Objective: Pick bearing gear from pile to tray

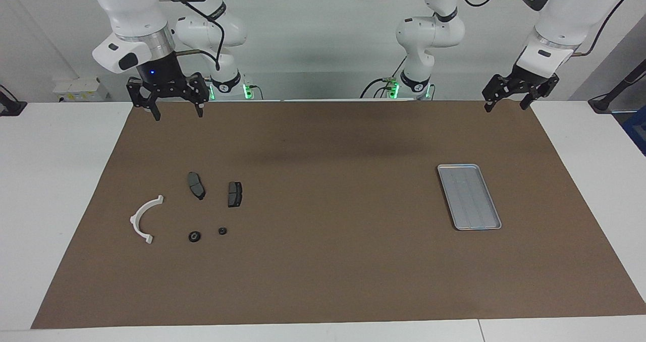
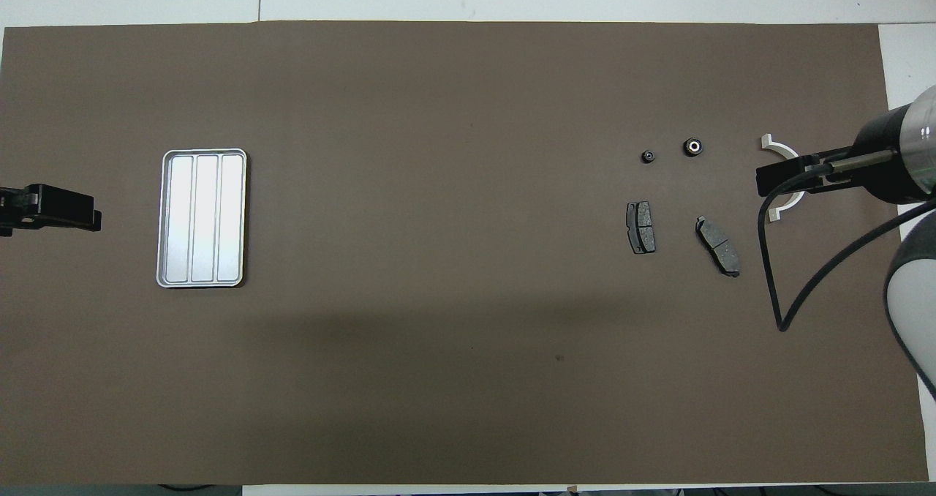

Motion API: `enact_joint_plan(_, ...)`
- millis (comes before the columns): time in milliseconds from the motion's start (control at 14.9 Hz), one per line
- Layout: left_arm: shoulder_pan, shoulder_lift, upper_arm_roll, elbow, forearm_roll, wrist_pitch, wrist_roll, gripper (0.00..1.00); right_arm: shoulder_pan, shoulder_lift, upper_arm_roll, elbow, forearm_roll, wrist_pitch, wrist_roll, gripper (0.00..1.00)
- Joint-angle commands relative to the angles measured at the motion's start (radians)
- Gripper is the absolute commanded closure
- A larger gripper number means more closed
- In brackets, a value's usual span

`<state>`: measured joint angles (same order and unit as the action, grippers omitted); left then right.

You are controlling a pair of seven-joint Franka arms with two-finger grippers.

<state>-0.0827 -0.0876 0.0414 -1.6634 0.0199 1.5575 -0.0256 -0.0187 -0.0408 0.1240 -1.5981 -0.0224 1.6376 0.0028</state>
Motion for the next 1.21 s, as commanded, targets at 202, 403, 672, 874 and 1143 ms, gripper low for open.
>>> enact_joint_plan(202,-0.002,-0.047,-0.005,-0.065,-0.005,0.027,-0.001,0.00,-0.013,-0.011,0.005,-0.002,0.009,-0.019,-0.018,0.00)
enact_joint_plan(403,-0.003,-0.047,-0.005,-0.065,-0.006,0.029,0.000,0.00,-0.017,-0.018,0.005,-0.003,0.009,-0.021,-0.020,0.00)
enact_joint_plan(672,-0.006,-0.049,-0.005,-0.065,-0.006,0.026,0.010,0.00,-0.015,-0.040,0.003,-0.016,0.009,-0.067,-0.027,0.00)
enact_joint_plan(874,-0.009,-0.047,-0.008,-0.065,-0.005,0.027,0.013,0.00,-0.018,-0.073,-0.003,-0.008,0.009,-0.067,-0.024,0.00)
enact_joint_plan(1143,-0.009,-0.047,-0.005,-0.059,-0.006,0.018,0.004,0.00,-0.013,-0.088,-0.001,-0.022,0.009,-0.058,-0.017,0.00)
